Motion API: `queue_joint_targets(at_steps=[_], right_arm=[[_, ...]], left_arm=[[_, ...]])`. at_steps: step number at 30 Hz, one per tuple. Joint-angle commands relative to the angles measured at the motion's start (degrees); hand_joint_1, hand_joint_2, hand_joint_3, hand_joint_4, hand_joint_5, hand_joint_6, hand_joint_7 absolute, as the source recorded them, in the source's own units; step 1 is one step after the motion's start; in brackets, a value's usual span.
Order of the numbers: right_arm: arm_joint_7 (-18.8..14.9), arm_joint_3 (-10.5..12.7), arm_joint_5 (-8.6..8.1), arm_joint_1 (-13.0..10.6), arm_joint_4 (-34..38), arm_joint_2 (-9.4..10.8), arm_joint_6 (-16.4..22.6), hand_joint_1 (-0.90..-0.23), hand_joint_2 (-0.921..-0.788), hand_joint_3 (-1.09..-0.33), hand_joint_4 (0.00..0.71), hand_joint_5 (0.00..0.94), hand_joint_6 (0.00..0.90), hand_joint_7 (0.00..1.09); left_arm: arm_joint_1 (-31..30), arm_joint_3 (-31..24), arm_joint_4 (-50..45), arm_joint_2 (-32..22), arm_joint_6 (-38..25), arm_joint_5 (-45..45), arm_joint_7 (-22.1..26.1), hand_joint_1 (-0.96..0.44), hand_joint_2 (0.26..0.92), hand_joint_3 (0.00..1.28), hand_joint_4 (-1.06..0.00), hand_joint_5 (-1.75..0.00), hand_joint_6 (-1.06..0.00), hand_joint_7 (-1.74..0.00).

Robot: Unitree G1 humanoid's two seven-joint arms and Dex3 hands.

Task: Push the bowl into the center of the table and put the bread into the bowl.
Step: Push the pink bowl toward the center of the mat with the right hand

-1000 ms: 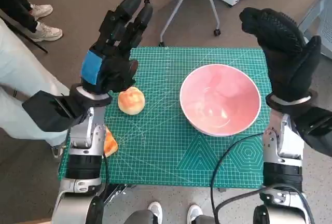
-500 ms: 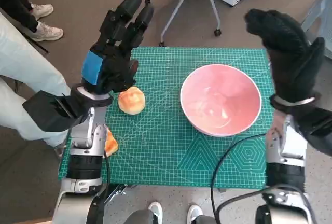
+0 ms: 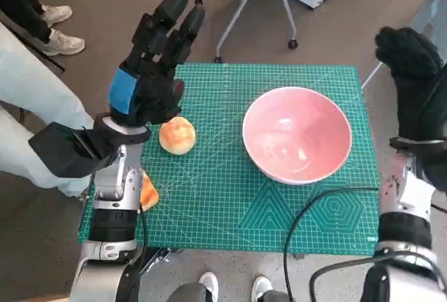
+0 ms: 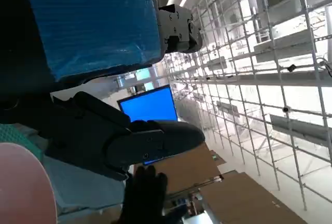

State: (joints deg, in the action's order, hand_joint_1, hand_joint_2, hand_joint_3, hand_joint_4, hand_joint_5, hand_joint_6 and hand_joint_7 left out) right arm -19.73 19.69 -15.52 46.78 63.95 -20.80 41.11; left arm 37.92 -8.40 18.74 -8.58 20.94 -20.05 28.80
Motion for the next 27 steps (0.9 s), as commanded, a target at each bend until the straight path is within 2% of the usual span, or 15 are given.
queue_joint_targets(at_steps=[1,8,15,27], right_arm=[[4.4,2.0,-0.17,-0.3,7.9,0.7,-6.0,-0.599,-0.921,-0.777,0.112,0.000,0.201,0.12],[7.3,3.6,-0.21,-0.4,10.6,2.4,-10.8,-0.618,-0.921,-0.797,0.120,0.005,0.219,0.13],[7.1,5.0,-0.46,-1.0,11.2,5.3,-13.0,-0.611,-0.921,-0.839,0.129,0.006,0.227,0.13],[6.4,8.6,-2.88,-0.4,12.0,10.7,-17.5,-0.566,-0.921,-0.883,0.132,0.004,0.230,0.13]], left_arm=[[-0.2,-0.4,-0.5,-0.2,0.1,-0.4,0.1,-0.75,0.921,0.52,-0.11,0.00,0.00,-0.39],[-0.2,-0.7,-0.4,-0.7,0.5,-0.2,0.3,-0.74,0.921,0.52,-0.11,0.00,0.00,-0.39],[-0.6,-1.0,-0.7,-1.1,0.8,-0.1,0.4,-0.73,0.921,0.54,-0.11,0.00,0.00,-0.38],[-2.0,-1.2,-2.8,-2.0,0.4,-0.1,0.1,-0.74,0.921,0.53,-0.11,0.00,0.00,-0.37]])
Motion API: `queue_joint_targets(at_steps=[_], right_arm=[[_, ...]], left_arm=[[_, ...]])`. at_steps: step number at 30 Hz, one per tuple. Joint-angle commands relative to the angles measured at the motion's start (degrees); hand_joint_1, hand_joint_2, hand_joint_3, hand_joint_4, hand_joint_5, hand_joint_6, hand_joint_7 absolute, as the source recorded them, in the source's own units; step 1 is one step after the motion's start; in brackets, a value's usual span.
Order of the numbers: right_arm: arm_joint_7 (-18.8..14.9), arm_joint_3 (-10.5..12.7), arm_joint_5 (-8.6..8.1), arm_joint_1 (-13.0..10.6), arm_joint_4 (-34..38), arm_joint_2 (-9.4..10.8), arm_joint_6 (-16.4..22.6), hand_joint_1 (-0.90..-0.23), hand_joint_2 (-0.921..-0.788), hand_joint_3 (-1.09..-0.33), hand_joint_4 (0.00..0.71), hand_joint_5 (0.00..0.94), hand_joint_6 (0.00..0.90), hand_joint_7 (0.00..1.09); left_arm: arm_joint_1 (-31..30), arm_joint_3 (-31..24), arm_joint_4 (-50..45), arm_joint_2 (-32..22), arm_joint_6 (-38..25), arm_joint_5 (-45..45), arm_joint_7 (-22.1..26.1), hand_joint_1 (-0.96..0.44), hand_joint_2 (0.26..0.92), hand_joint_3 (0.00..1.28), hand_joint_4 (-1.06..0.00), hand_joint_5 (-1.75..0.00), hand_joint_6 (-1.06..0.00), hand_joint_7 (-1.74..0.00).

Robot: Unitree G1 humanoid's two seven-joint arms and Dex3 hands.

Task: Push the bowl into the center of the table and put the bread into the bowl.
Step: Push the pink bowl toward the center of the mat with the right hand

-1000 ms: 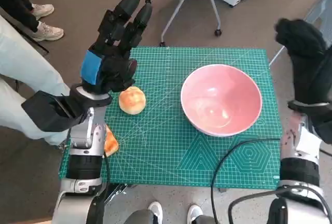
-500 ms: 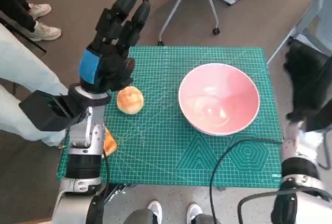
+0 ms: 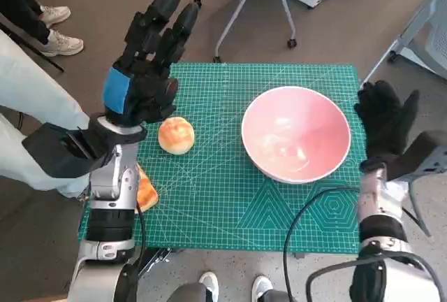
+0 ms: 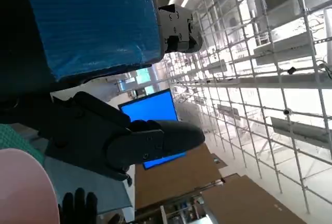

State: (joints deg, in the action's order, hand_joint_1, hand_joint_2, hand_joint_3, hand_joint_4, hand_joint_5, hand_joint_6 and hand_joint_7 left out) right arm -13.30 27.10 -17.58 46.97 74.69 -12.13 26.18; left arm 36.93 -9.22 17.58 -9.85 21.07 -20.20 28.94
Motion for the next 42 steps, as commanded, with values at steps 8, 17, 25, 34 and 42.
queue_joint_targets(at_steps=[8,17,25,34,42], right_arm=[[-0.3,3.2,-2.38,0.8,1.4,5.5,-5.4,-0.584,-0.921,-0.847,0.150,0.010,0.258,0.15],[-1.1,4.5,-3.39,2.9,1.5,8.0,-7.1,-0.587,-0.921,-0.801,0.157,0.008,0.282,0.16],[-1.0,4.7,-3.03,4.3,1.7,9.5,-7.8,-0.587,-0.921,-0.798,0.159,0.006,0.284,0.16],[-0.4,5.3,-3.22,6.2,1.9,11.5,-9.0,-0.588,-0.921,-0.801,0.153,0.001,0.260,0.14],[-0.4,5.7,-3.17,7.2,2.0,12.8,-10.1,-0.610,-0.921,-0.780,0.162,0.005,0.273,0.14]], left_arm=[[-2.6,-1.2,-3.2,-1.7,0.1,-0.8,0.4,-0.73,0.921,0.53,-0.11,0.00,0.00,-0.38],[-4.4,-2.2,-5.2,-2.9,-0.6,-1.4,0.3,-0.72,0.921,0.50,-0.12,0.00,-0.01,-0.40],[-6.5,-2.9,-6.8,-3.7,0.1,-0.6,-0.5,-0.71,0.921,0.49,-0.12,-0.01,0.00,-0.40],[-8.3,-3.2,-9.2,-5.0,-1.1,0.5,-2.6,-0.72,0.921,0.50,-0.12,0.00,0.00,-0.40],[-9.4,-3.3,-11.3,-5.1,-2.5,0.2,-4.1,-0.74,0.921,0.51,-0.12,0.00,0.00,-0.39]])
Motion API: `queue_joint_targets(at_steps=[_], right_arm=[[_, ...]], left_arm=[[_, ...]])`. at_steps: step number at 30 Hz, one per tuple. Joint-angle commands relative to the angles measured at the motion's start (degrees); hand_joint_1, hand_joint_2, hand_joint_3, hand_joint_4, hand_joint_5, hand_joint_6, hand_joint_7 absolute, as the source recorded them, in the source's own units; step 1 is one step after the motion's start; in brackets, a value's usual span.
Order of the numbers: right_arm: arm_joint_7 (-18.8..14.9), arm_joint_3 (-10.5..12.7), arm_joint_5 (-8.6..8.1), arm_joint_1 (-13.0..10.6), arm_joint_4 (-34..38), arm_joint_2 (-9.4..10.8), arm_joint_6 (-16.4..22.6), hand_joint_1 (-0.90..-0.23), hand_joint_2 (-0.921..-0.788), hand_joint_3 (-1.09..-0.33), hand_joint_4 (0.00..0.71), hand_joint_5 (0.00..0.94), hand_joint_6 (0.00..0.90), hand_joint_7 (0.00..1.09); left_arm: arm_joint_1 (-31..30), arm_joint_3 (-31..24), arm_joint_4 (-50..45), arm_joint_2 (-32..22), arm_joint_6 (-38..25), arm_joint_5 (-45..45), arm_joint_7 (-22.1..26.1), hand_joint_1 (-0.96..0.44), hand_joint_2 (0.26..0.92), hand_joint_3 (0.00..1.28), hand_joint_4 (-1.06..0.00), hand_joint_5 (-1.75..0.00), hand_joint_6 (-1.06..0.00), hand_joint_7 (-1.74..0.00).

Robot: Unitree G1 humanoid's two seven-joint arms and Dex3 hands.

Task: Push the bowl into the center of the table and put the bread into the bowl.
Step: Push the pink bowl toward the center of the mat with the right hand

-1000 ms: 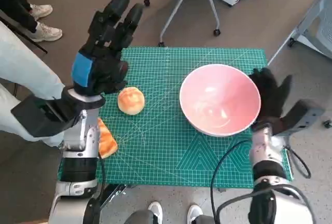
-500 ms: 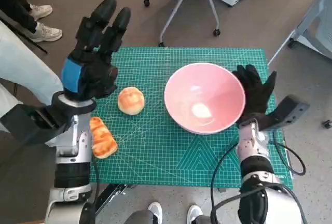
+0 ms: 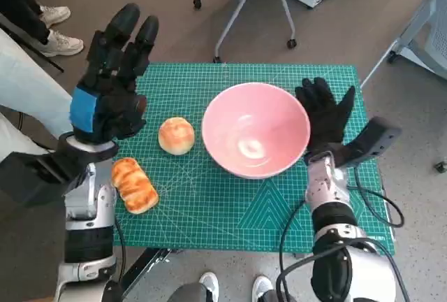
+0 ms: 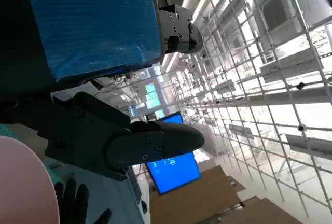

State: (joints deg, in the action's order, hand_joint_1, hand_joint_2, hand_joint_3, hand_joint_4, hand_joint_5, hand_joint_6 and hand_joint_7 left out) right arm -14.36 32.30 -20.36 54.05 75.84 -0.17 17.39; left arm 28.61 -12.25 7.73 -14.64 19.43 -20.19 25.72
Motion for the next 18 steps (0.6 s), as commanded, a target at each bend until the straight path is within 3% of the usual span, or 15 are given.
queue_joint_targets(at_steps=[1,9,13,18], right_arm=[[0.5,0.5,-0.36,0.2,0.8,0.9,-1.4,-0.611,-0.921,-0.779,0.163,0.005,0.274,0.14],[-0.9,-0.7,0.97,0.6,0.2,-0.5,-0.3,-0.612,-0.921,-0.793,0.157,0.001,0.272,0.13],[-1.3,-3.0,3.27,1.1,-0.5,-1.8,2.9,-0.612,-0.921,-0.799,0.152,0.000,0.273,0.13],[-4.5,-6.7,6.46,1.3,-2.2,-3.7,9.6,-0.614,-0.921,-0.803,0.149,0.000,0.274,0.13]], left_arm=[[-1.2,-0.3,-1.7,-0.2,-1.1,0.1,-1.1,-0.74,0.921,0.51,-0.12,0.00,0.00,-0.39],[-1.9,0.2,-3.0,0.3,-1.1,0.4,-2.1,-0.74,0.921,0.51,-0.12,0.00,0.00,-0.36],[-1.8,0.1,-2.4,0.2,-0.8,0.2,-1.9,-0.74,0.921,0.51,-0.12,0.00,0.00,-0.35],[-1.3,0.1,-1.8,0.2,-0.5,0.3,-1.9,-0.74,0.921,0.51,-0.12,0.00,0.00,-0.35]])
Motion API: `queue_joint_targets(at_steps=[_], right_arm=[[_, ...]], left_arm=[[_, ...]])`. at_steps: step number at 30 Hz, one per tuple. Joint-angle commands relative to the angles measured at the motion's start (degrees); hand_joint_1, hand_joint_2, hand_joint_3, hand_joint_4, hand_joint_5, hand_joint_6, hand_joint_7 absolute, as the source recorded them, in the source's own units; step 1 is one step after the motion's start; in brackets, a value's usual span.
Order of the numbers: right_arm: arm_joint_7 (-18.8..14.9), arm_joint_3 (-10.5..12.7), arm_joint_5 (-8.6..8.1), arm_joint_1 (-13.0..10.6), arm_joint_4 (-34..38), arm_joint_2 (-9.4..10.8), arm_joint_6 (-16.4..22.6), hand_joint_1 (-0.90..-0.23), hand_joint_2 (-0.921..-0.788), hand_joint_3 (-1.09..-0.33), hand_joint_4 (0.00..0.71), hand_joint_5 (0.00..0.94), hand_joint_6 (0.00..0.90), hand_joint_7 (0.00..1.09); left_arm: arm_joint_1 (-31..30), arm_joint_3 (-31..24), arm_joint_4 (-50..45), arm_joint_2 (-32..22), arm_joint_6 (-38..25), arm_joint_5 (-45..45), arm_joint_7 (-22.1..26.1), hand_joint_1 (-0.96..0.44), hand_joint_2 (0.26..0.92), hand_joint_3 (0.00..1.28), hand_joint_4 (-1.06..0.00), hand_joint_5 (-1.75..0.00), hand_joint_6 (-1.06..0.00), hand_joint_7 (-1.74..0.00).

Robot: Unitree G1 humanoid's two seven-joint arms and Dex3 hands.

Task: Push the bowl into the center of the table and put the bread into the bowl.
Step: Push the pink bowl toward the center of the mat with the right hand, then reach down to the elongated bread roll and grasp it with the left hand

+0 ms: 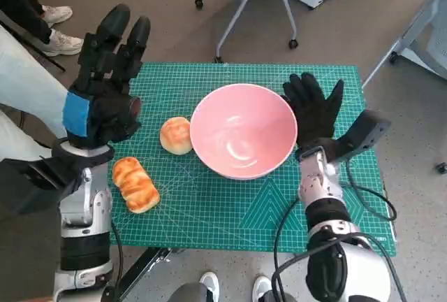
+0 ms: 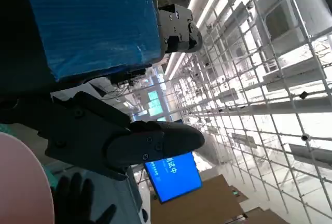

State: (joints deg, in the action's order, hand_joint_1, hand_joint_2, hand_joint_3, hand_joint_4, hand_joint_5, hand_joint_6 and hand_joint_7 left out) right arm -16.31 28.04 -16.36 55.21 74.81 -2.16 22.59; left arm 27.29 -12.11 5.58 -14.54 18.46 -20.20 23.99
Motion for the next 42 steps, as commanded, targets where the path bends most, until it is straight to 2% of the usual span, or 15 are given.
queue_joint_targets(at_steps=[1,6,9,16,23,24,26,28,30,34,42], right_arm=[[-3.1,-2.9,2.78,0.2,-1.5,-2.0,5.5,-0.615,-0.921,-0.803,0.148,0.000,0.274,0.13],[-7.5,-5.8,4.17,0.3,-4.7,-3.5,12.0,-0.625,-0.921,-0.791,0.154,0.004,0.271,0.13],[-10.2,-7.2,4.26,0.1,-7.2,-3.9,15.0,-0.633,-0.921,-0.771,0.170,0.010,0.268,0.13],[-18.1,-11.0,2.56,-2.3,-17.3,-4.7,19.7,-0.674,-0.921,-0.734,0.180,0.011,0.265,0.14],[-23.9,-13.8,-0.90,-5.7,-29.1,-5.4,19.4,-0.700,-0.921,-0.720,0.179,0.008,0.254,0.16],[-24.3,-14.1,-1.41,-6.2,-30.6,-5.6,19.2,-0.701,-0.921,-0.719,0.179,0.008,0.253,0.16],[-24.6,-14.5,-2.02,-7.0,-33.0,-5.7,18.5,-0.705,-0.921,-0.716,0.178,0.004,0.195,0.26],[-24.3,-15.0,-2.44,-7.9,-35.3,-5.8,17.7,-0.709,-0.921,-0.712,0.177,0.002,0.107,0.42],[-23.9,-15.4,-2.77,-8.6,-37.2,-5.9,16.8,-0.712,-0.921,-0.710,0.176,0.001,0.072,0.47],[-23.1,-15.8,-3.73,-10.2,-40.9,-6.0,14.5,-0.718,-0.921,-0.704,0.168,0.001,0.021,0.55],[-22.5,-16.5,-4.53,-12.2,-44.8,-5.9,13.0,-0.706,-0.921,-0.702,0.161,0.000,0.000,0.59]], left_arm=[[0.1,0.0,0.4,0.1,0.4,0.3,-0.2,-0.74,0.921,0.51,-0.12,0.00,0.00,-0.35],[0.9,0.3,0.4,0.4,-0.1,0.1,-0.3,-0.74,0.921,0.51,-0.12,0.00,0.00,-0.35],[1.5,0.4,0.9,0.6,-0.2,-0.1,-0.1,-0.74,0.921,0.51,-0.12,0.00,0.00,-0.35],[3.5,1.0,2.7,1.3,-0.2,-0.5,0.4,-0.72,0.921,0.50,-0.13,-0.01,-0.02,-0.37],[5.3,1.9,4.0,2.2,1.0,0.2,0.9,-0.73,0.921,0.50,-0.14,-0.01,-0.01,-0.39],[5.7,2.0,4.4,2.4,1.3,0.3,1.1,-0.73,0.921,0.50,-0.14,-0.01,-0.01,-0.39],[6.4,2.3,5.3,2.6,2.0,0.5,1.5,-0.73,0.921,0.50,-0.14,-0.01,-0.01,-0.39],[7.1,2.6,5.8,2.7,2.5,0.7,1.7,-0.74,0.921,0.50,-0.14,-0.01,-0.01,-0.39],[7.7,3.0,6.0,2.7,2.6,0.7,2.0,-0.74,0.921,0.50,-0.14,-0.01,-0.01,-0.40],[8.6,3.7,6.0,2.4,2.6,0.9,2.7,-0.75,0.921,0.50,-0.15,-0.01,-0.01,-0.41],[10.3,3.6,6.7,1.1,2.2,0.3,4.9,-0.75,0.921,0.50,-0.15,-0.01,0.00,-0.43]])
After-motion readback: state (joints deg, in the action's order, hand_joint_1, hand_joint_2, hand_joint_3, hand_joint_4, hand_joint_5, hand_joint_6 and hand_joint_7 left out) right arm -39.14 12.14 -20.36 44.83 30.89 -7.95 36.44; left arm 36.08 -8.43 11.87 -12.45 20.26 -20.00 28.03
